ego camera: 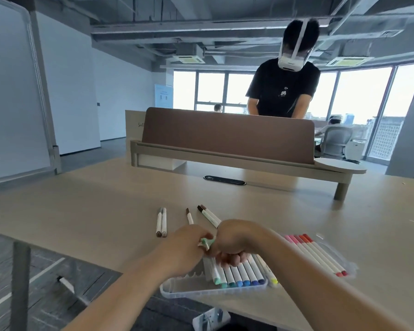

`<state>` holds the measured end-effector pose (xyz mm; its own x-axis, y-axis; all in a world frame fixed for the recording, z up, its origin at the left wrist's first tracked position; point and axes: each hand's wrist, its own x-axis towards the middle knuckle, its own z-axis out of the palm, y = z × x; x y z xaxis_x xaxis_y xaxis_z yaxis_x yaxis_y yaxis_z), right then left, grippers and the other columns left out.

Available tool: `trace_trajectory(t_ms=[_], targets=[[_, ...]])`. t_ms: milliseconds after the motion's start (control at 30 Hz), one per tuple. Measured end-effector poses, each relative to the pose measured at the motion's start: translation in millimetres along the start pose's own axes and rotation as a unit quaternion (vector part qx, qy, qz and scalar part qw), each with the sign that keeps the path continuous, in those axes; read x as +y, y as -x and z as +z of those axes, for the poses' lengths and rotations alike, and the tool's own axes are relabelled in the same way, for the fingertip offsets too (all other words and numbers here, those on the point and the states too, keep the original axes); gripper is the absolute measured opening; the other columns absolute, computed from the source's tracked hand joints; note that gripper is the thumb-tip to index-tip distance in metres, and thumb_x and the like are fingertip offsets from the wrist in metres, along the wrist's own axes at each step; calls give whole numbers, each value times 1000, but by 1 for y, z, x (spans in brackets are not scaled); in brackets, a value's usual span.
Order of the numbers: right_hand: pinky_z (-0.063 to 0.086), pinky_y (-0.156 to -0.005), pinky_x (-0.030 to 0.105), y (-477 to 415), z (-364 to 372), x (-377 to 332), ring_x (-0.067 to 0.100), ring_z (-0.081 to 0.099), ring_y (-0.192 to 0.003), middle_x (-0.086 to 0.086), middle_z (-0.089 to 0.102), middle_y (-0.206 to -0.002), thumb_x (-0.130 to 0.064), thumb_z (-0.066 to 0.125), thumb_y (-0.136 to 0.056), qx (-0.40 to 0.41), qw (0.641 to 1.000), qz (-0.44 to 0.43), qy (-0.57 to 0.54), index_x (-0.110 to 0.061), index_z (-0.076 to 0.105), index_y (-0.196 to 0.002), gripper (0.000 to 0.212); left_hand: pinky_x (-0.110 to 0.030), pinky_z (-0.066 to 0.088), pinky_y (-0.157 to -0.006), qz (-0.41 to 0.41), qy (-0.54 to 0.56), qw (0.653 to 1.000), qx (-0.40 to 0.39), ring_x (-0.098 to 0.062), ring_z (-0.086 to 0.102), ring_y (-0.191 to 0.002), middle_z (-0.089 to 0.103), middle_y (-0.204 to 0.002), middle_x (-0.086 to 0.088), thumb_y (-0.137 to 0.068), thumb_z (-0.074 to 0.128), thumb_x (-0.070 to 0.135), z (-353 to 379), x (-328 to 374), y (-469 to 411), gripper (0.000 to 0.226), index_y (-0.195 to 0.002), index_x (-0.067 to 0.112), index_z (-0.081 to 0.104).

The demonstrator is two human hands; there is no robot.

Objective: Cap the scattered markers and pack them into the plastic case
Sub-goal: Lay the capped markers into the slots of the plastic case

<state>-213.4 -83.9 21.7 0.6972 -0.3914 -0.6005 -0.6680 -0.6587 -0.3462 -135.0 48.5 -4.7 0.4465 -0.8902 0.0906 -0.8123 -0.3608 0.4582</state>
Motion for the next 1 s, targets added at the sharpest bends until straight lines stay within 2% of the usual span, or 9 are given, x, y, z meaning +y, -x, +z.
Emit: trace_trajectory(t_ms=[133, 300, 367, 467, 567, 667, 733, 833, 1000], targets=[[25, -41, 19, 4, 3, 6, 10, 33, -39, 1, 47, -57, -28, 49, -98, 50, 998, 1, 34, -13, 56, -63, 39, -24, 44, -85, 18, -30, 999, -36, -14, 58, -116, 48, -144, 7, -100, 47, 30, -2, 2, 12, 41, -141, 27, 49], [27, -41, 18, 2, 6, 6, 6, 35, -30, -5, 45, -42, -25, 50, -98, 67, 997, 1, 37, -14, 52, -61, 39, -31, 30, -110, 36, -57, 996, -65, -13, 40, -137, 32, -157, 9, -93, 54, 53, 1, -2, 13, 63, -147, 24, 42], [27, -39, 17, 1, 5, 5, 7, 35, -32, -4, 46, -45, -23, 47, -99, 65, 998, 3, 27, -13, 52, -62, 39, -32, 27, -113, 34, -47, 996, -63, -12, 33, -142, 27, -159, 10, -90, 54, 58, 5, -6, 12, 67, -148, 25, 42], [30, -42, 20, -2, 5, 8, 11, 38, -39, 1, 49, -55, -25, 48, -97, 63, 998, -2, 23, -13, 56, -63, 37, -32, 33, -111, 51, -64, 995, -66, -13, 37, -140, 37, -154, 9, -88, 55, 60, 12, -8, 7, 62, -140, 27, 52], [36, -47, 22, -4, 4, 12, 12, 44, -43, 3, 56, -59, -29, 55, -95, 77, 997, -26, -3, -9, 63, -71, 32, -36, 37, -108, 48, -96, 991, -78, -13, 37, -140, 36, -154, 14, -82, 55, 66, 13, -7, 4, 63, -135, 32, 54], [38, -51, 24, -3, 6, 14, 14, 47, -50, 7, 60, -69, -38, 64, -92, 79, 996, -41, -9, -9, 66, -77, 32, -39, 42, -104, 29, -97, 991, -86, -15, 47, -132, 43, -149, 14, -80, 60, 66, 13, -4, 3, 66, -135, 29, 53], [36, -50, 23, -4, 6, 13, 14, 44, -48, 7, 57, -68, -40, 64, -93, 76, 996, -35, 0, -9, 63, -73, 37, -40, 43, -105, 11, -84, 993, -84, -16, 51, -128, 50, -144, 9, -77, 65, 65, 13, -2, 3, 74, -138, 26, 49], [35, -49, 23, -5, 6, 13, 13, 42, -46, 5, 54, -64, -39, 61, -95, 76, 997, -29, 10, -11, 61, -70, 38, -44, 44, -103, 3, -92, 992, -88, -18, 52, -125, 51, -139, 5, -75, 67, 65, 12, 0, 0, 72, -130, 19, 57], [36, -47, 21, -5, 7, 12, 13, 43, -45, 4, 54, -62, -36, 63, -95, 72, 997, -26, -8, -10, 59, -68, 37, -42, 45, -100, -2, -124, 986, -107, -16, 56, -120, 57, -133, 8, -74, 58, 73, 10, 0, 2, 68, -121, 24, 64]])
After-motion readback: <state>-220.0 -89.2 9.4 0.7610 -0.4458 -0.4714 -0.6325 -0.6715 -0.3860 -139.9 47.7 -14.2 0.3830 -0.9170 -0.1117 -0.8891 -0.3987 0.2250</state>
